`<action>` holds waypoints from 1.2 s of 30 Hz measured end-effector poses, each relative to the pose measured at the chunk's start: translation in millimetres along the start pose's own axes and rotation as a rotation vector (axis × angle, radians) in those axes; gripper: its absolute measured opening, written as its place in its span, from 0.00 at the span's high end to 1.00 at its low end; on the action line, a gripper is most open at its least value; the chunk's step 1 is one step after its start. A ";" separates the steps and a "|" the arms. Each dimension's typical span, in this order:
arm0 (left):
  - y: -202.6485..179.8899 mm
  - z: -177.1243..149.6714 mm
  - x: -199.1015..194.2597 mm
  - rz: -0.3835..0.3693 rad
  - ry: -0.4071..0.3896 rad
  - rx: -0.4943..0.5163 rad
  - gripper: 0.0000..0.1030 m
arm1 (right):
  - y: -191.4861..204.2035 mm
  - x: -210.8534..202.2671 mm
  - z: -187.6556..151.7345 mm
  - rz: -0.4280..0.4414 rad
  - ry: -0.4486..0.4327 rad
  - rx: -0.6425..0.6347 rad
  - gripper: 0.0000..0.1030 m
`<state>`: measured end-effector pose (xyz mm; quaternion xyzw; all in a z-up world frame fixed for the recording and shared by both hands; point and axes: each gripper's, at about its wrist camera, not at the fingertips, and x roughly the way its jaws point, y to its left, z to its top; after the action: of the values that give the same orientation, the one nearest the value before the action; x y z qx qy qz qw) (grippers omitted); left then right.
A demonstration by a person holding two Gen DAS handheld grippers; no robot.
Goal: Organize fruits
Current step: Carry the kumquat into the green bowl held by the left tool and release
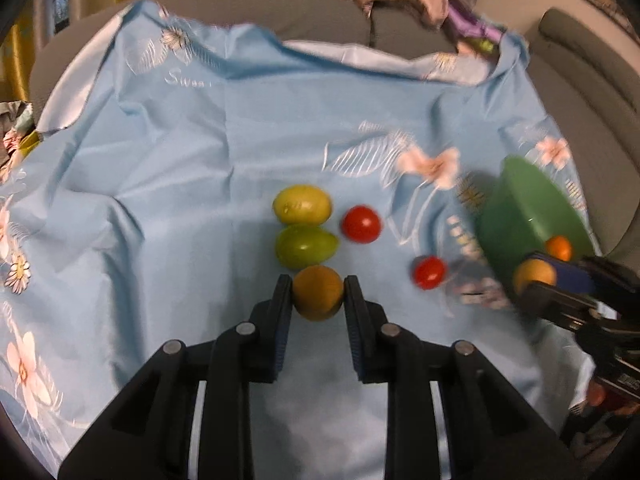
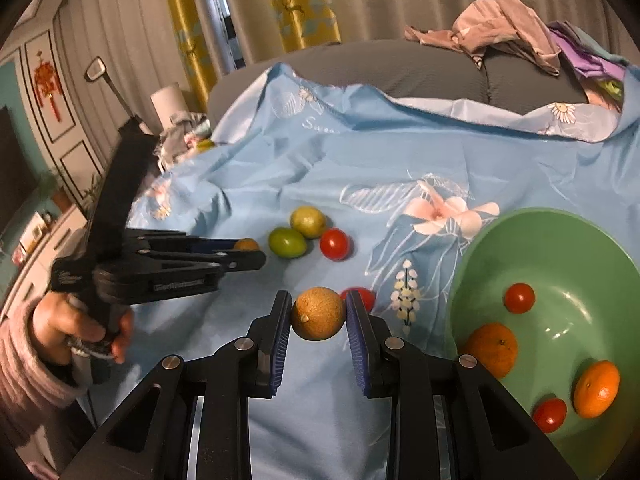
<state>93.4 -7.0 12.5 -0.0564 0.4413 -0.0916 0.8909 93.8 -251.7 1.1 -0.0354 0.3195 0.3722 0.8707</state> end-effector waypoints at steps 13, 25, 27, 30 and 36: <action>-47.5 5.7 -42.5 -0.043 -0.104 0.034 0.75 | -17.9 -47.8 6.7 -0.043 -0.147 0.045 0.72; -120.6 32.3 -28.1 -0.130 -0.112 0.137 0.75 | -64.4 -80.8 -6.9 -0.172 -0.198 0.127 0.72; -133.2 35.1 -26.0 -0.142 -0.112 0.161 0.75 | -70.8 -84.1 -8.6 -0.190 -0.203 0.140 0.72; -153.1 40.2 -19.4 -0.155 -0.110 0.199 0.75 | -82.3 -89.2 -12.1 -0.207 -0.209 0.168 0.72; -180.4 45.1 4.4 -0.161 -0.061 0.249 0.75 | -101.9 -92.5 -19.6 -0.330 -0.185 0.207 0.72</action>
<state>111.5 -183.3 69.0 0.0165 0.3935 -0.2147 0.8938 103.9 -388.9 21.5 0.0366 0.2644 0.1913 0.9445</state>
